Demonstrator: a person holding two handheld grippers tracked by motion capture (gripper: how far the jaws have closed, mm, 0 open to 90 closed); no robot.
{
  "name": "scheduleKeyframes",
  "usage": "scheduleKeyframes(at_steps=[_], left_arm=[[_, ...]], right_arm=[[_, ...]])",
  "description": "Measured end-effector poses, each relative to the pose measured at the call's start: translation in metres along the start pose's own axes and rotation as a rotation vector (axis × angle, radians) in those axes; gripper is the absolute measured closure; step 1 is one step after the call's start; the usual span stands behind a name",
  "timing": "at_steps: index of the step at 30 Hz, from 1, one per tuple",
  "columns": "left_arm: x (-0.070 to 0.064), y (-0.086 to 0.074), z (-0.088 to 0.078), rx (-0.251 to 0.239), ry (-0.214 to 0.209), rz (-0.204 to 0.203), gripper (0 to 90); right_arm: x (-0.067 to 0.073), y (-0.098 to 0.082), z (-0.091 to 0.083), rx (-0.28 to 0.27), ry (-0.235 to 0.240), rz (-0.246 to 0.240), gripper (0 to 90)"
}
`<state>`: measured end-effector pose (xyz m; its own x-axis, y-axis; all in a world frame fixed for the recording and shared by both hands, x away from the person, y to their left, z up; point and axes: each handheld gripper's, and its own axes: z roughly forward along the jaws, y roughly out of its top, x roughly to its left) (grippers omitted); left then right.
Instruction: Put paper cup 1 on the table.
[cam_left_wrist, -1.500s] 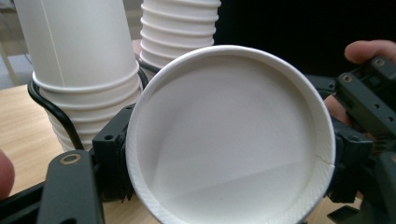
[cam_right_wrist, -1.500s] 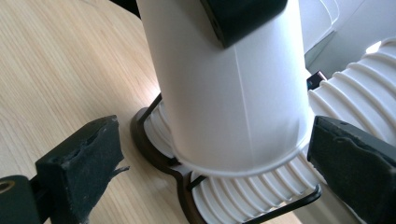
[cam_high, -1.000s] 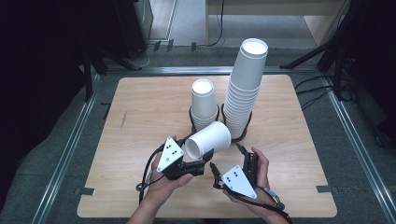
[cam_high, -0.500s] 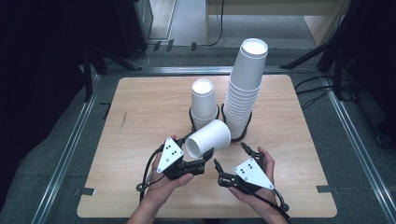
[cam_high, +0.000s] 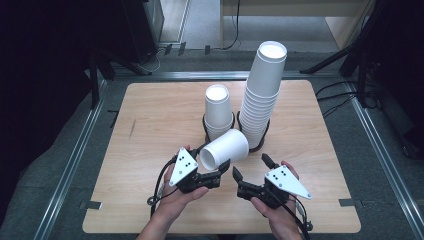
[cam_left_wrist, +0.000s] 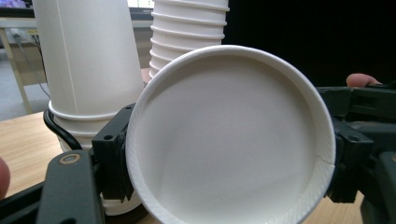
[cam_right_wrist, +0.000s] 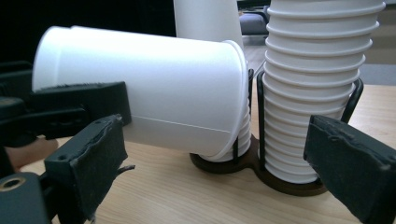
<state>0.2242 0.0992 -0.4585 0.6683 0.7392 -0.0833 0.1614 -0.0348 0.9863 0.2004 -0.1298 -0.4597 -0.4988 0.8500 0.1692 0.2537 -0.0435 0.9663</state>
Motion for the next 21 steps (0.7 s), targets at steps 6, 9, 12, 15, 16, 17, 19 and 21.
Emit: scheduleKeyframes(at_steps=[6, 9, 12, 15, 16, 17, 19, 21], left_arm=[[0.0, -0.002, 0.001, -0.016, -0.014, -0.002, 22.5], [-0.002, -0.004, 0.002, -0.035, -0.011, 0.006, 22.4], [-0.002, -0.006, 0.003, -0.048, -0.008, 0.009, 22.4], [-0.003, -0.009, 0.005, -0.07, -0.008, -0.001, 22.4], [-0.003, -0.01, 0.005, -0.073, -0.004, -0.001, 22.4], [-0.004, -0.012, 0.007, -0.082, 0.002, 0.0, 22.4], [-0.005, -0.013, 0.007, -0.09, 0.001, 0.0, 22.4], [-0.006, -0.016, 0.008, -0.106, -0.002, -0.004, 22.3]], right_arm=[[-0.002, -0.001, -0.004, -0.018, 0.053, 0.202, 5.9], [-0.004, -0.006, -0.004, -0.02, 0.069, 0.348, 5.3], [-0.006, -0.008, -0.003, -0.02, 0.085, 0.422, 4.6], [-0.008, -0.01, -0.003, -0.016, 0.128, 0.552, 1.9], [-0.008, -0.011, -0.003, -0.02, 0.135, 0.586, 1.0], [-0.009, -0.01, -0.003, -0.026, 0.146, 0.639, 0.0], [-0.009, -0.01, -0.002, -0.028, 0.153, 0.655, 0.0], [-0.01, -0.009, -0.002, -0.032, 0.173, 0.697, 0.0]])
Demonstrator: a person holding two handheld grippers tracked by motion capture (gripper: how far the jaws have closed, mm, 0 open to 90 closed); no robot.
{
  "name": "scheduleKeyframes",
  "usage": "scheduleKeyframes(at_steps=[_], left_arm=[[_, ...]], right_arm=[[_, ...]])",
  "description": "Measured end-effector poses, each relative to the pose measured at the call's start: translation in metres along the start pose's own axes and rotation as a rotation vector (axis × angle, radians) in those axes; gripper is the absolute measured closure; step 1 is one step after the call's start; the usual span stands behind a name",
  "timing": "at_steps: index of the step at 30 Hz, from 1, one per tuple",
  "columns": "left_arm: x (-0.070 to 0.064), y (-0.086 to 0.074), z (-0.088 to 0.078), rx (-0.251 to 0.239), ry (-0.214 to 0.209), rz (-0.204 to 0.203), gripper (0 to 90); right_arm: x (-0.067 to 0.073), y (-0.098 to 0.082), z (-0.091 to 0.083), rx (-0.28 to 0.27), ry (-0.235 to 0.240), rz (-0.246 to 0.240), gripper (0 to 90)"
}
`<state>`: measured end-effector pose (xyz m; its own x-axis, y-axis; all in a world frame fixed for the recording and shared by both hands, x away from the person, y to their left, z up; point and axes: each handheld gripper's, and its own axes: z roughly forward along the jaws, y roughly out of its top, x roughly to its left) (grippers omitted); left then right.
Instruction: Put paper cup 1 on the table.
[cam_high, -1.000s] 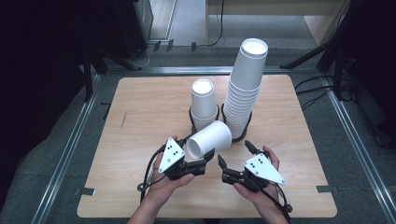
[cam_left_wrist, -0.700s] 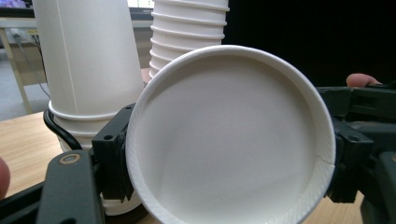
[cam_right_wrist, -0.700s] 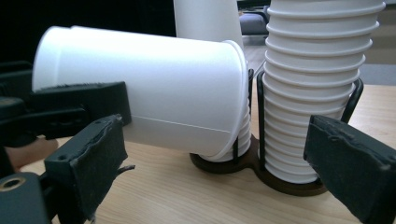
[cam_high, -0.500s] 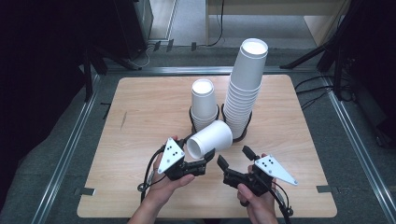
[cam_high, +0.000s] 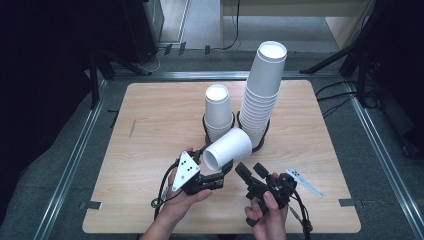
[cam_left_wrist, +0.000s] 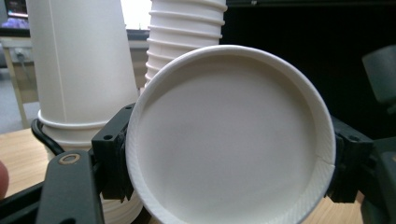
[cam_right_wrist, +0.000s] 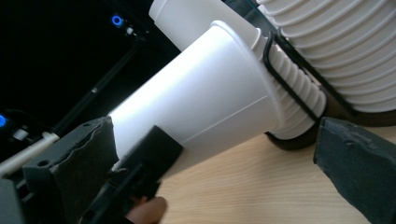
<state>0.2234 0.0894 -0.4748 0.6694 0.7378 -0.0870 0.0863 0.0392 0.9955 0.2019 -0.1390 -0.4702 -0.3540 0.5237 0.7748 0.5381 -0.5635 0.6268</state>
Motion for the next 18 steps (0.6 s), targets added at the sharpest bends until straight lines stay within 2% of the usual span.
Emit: scheduleKeyframes(at_steps=[1, 2, 3, 4, 5, 6, 7, 8, 9, 10, 11, 12, 13, 14, 15, 16, 18], left_arm=[[-0.001, -0.002, 0.001, -0.014, 0.001, -0.006, 22.3], [-0.001, -0.002, 0.001, -0.014, 0.001, -0.006, 22.2], [-0.002, -0.004, 0.002, -0.023, -0.005, -0.011, 22.2], [-0.002, -0.004, 0.002, -0.023, -0.005, -0.011, 22.2], [-0.004, -0.006, 0.002, -0.03, -0.005, -0.005, 22.2], [-0.004, -0.006, 0.002, -0.03, -0.005, -0.005, 22.2], [-0.005, -0.006, 0.002, -0.033, -0.004, -0.004, 22.2], [-0.007, -0.007, 0.003, -0.045, -0.004, -0.001, 22.2], [-0.007, -0.007, 0.003, -0.046, -0.003, 0.004, 22.2], [-0.007, -0.007, 0.003, -0.046, -0.003, 0.004, 22.2], [-0.008, -0.007, 0.003, -0.049, -0.005, 0.006, 22.2], [-0.009, -0.008, 0.003, -0.051, -0.007, 0.009, 22.2], [-0.01, -0.008, 0.004, -0.052, -0.007, 0.011, 22.2], [-0.01, -0.009, 0.004, -0.052, -0.008, 0.012, 22.2], [-0.01, -0.009, 0.004, -0.052, -0.009, 0.016, 22.2], [-0.011, -0.01, 0.005, -0.054, -0.009, 0.016, 22.2], [-0.012, -0.011, 0.005, -0.05, -0.007, 0.02, 22.2]], right_arm=[[0.001, 0.001, 0.001, -0.002, 0.004, 0.04, 0.0], [0.001, 0.001, 0.001, -0.002, 0.004, 0.04, 0.0], [0.001, 0.002, 0.001, -0.004, 0.009, 0.085, 0.0], [0.001, 0.002, 0.001, -0.004, 0.009, 0.085, 0.0], [0.0, 0.002, 0.003, -0.007, 0.009, 0.138, 0.0], [0.0, 0.002, 0.003, -0.007, 0.009, 0.138, 0.0], [0.0, 0.002, 0.004, -0.007, 0.008, 0.159, 0.0], [-0.003, 0.002, 0.006, -0.004, -0.003, 0.221, 0.0], [-0.004, 0.003, 0.007, -0.003, -0.001, 0.255, 0.0], [-0.004, 0.003, 0.007, -0.003, -0.001, 0.255, 0.0], [-0.005, 0.003, 0.008, -0.001, 0.004, 0.281, 0.0], [-0.008, 0.003, 0.01, -0.001, 0.02, 0.352, 0.0], [-0.008, 0.003, 0.01, -0.001, 0.02, 0.352, 0.0], [-0.01, 0.003, 0.012, -0.004, 0.036, 0.411, 0.0], [-0.01, 0.003, 0.012, -0.004, 0.036, 0.411, 0.0], [-0.012, 0.003, 0.014, -0.004, 0.048, 0.454, 0.0], [-0.012, 0.003, 0.014, -0.002, 0.055, 0.468, 0.0]])
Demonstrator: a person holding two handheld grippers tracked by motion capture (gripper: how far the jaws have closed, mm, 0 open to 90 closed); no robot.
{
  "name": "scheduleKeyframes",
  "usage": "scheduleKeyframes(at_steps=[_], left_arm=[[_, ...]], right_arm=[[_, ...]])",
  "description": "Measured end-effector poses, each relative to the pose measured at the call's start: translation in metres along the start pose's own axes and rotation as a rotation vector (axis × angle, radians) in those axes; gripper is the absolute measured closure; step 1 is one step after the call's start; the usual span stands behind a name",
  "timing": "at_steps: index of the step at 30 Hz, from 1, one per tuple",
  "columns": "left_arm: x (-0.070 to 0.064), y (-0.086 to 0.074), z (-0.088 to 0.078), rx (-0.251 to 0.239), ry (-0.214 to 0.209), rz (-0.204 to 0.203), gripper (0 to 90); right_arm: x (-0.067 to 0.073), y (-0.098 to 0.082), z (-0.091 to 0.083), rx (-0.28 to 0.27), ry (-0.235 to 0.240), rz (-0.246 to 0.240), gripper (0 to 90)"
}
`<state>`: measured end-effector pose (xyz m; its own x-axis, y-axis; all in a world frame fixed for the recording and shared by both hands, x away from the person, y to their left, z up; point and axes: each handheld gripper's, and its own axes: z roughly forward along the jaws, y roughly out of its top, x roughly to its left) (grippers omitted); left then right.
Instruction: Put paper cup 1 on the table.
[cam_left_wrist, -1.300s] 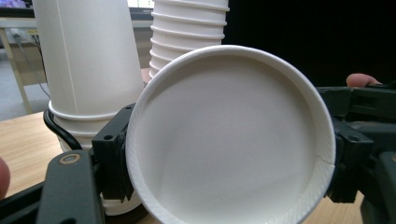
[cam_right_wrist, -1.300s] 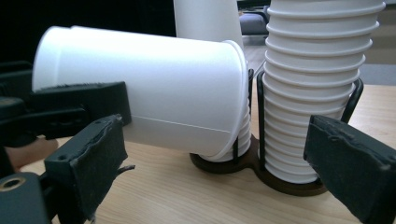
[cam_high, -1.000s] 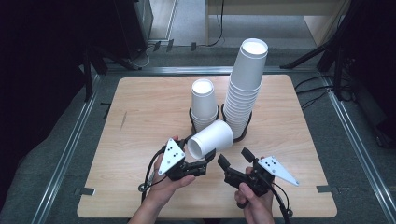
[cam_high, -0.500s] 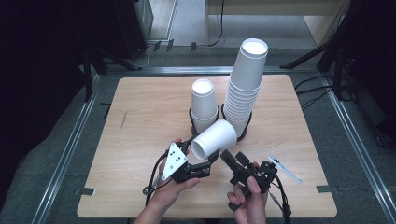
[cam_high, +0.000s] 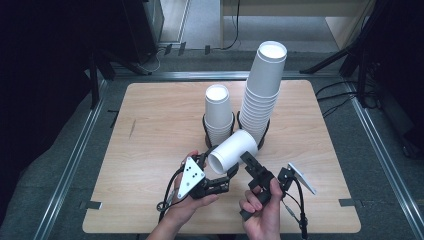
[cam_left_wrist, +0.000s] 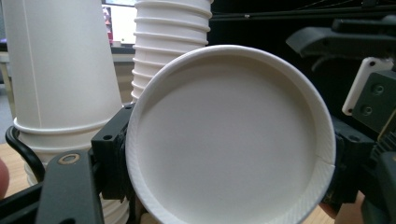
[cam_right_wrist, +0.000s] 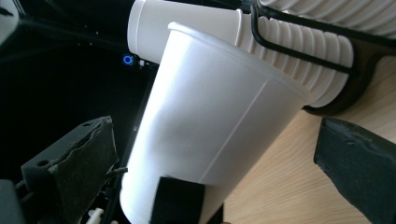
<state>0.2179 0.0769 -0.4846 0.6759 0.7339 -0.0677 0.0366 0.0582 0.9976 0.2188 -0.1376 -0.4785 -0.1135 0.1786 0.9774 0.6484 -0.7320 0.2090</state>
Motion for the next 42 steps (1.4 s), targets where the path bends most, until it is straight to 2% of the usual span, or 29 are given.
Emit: scheduleKeyframes(at_steps=[1, 2, 3, 5, 7, 13, 21, 26, 29, 31, 35, 37, 40, 42], left_arm=[[-0.001, 0.0, 0.0, 0.001, 0.0, 0.003, 22.2], [-0.001, -0.001, 0.0, 0.0, -0.002, 0.004, 22.2], [-0.002, -0.001, 0.0, 0.001, -0.005, 0.008, 22.2], [-0.004, -0.001, 0.001, 0.003, -0.007, 0.022, 22.2], [-0.006, -0.002, 0.001, 0.011, -0.014, 0.036, 22.2], [-0.01, -0.002, 0.001, 0.01, -0.023, 0.045, 22.2], [-0.011, -0.003, 0.002, 0.014, -0.032, 0.055, 22.3], [-0.013, -0.004, 0.002, 0.015, -0.037, 0.062, 22.3], [-0.013, -0.004, 0.002, 0.015, -0.04, 0.069, 22.3], [-0.014, -0.004, 0.002, 0.014, -0.041, 0.071, 22.1], [-0.012, -0.004, 0.001, 0.014, -0.047, 0.069, 21.4], [-0.011, -0.003, 0.001, 0.02, -0.048, 0.053, 20.9], [-0.009, -0.002, 0.001, 0.039, -0.056, 0.002, 19.5], [-0.008, -0.001, 0.0, 0.045, -0.061, -0.011, 19.4]], right_arm=[[0.0, 0.0, 0.002, 0.0, -0.015, 0.038, 0.0], [0.0, 0.0, 0.002, 0.0, -0.015, 0.038, 0.0], [-0.001, 0.0, 0.002, -0.005, -0.026, 0.06, 0.0], [-0.003, 0.001, 0.004, 0.005, -0.02, 0.123, 0.0], [-0.003, 0.002, 0.005, 0.007, 0.002, 0.162, 0.0], [-0.004, 0.006, 0.008, 0.005, 0.012, 0.236, 0.0], [-0.009, 0.007, 0.015, 0.019, 0.006, 0.273, 0.0], [-0.011, 0.008, 0.018, 0.038, 0.022, 0.297, 0.0], [-0.013, 0.009, 0.019, 0.033, 0.022, 0.306, 4.2], [-0.016, 0.009, 0.019, 0.022, 0.035, 0.334, 10.9], [-0.016, 0.008, 0.019, 0.009, 0.054, 0.32, 13.5], [-0.017, 0.007, 0.019, 0.011, 0.056, 0.322, 14.8], [-0.018, 0.007, 0.019, 0.009, 0.062, 0.328, 16.4], [-0.018, 0.007, 0.02, 0.008, 0.062, 0.327, 16.6]])
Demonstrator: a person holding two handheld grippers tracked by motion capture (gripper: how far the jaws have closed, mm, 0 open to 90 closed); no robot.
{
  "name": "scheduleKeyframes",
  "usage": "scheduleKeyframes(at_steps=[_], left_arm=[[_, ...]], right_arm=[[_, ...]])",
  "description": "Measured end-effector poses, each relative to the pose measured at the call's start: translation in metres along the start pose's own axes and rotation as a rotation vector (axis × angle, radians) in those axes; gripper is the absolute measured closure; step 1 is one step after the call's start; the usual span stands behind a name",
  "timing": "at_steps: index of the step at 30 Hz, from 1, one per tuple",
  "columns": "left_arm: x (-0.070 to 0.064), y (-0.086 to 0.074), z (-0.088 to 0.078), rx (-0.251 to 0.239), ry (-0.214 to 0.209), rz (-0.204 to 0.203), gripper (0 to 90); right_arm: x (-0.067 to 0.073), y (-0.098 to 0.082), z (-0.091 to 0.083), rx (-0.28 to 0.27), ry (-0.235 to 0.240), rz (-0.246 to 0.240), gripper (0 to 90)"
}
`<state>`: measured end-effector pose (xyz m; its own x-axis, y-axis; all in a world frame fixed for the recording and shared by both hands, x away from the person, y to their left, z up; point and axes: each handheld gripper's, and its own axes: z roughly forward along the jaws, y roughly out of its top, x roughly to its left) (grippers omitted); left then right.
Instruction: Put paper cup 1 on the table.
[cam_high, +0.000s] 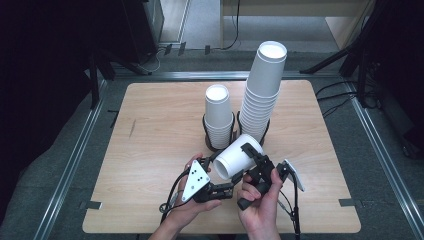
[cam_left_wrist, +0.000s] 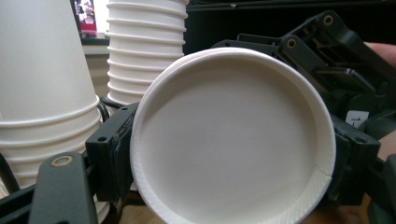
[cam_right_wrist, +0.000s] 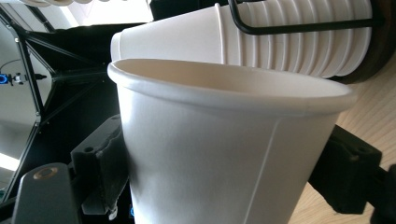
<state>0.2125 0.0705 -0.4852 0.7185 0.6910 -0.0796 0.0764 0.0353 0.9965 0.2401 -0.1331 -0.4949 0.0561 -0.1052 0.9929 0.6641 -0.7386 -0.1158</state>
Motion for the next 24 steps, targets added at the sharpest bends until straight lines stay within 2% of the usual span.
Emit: scheduleKeyframes(at_steps=[1, 3, 5, 9, 10, 15, 20, 22, 23, 24], left_arm=[[0.0, 0.002, 0.0, 0.013, -0.012, -0.011, 13.3], [0.001, 0.004, -0.001, 0.015, -0.007, -0.018, 9.2], [0.001, 0.005, -0.002, 0.015, -0.008, -0.028, 8.7], [0.003, 0.007, -0.004, 0.047, -0.015, -0.045, 2.8], [0.004, 0.007, -0.004, 0.053, -0.015, -0.05, 2.6], [0.004, 0.007, -0.004, 0.065, -0.009, -0.049, 2.3], [0.005, 0.007, -0.004, 0.073, -0.012, -0.054, 2.3], [0.005, 0.007, -0.004, 0.075, -0.011, -0.058, 2.3], [0.005, 0.007, -0.004, 0.075, -0.013, -0.061, 2.3], [0.005, 0.007, -0.004, 0.075, -0.013, -0.061, 2.3]], right_arm=[[0.0, -0.001, -0.001, -0.006, -0.001, -0.005, 16.8], [0.001, -0.001, -0.001, -0.016, 0.0, -0.007, 16.9], [0.001, -0.001, -0.002, -0.021, -0.001, -0.01, 16.9], [0.002, 0.002, -0.003, -0.038, 0.0, -0.025, 16.9], [0.003, 0.004, -0.003, -0.045, -0.009, -0.056, 16.9], [0.003, 0.006, -0.005, -0.065, -0.021, -0.095, 16.9], [0.008, 0.008, -0.008, -0.106, -0.02, -0.17, 16.7], [0.009, 0.008, -0.009, -0.11, -0.026, -0.18, 16.7], [0.01, 0.01, -0.01, -0.116, -0.021, -0.21, 16.5], [0.011, 0.01, -0.01, -0.115, -0.014, -0.214, 16.5]])
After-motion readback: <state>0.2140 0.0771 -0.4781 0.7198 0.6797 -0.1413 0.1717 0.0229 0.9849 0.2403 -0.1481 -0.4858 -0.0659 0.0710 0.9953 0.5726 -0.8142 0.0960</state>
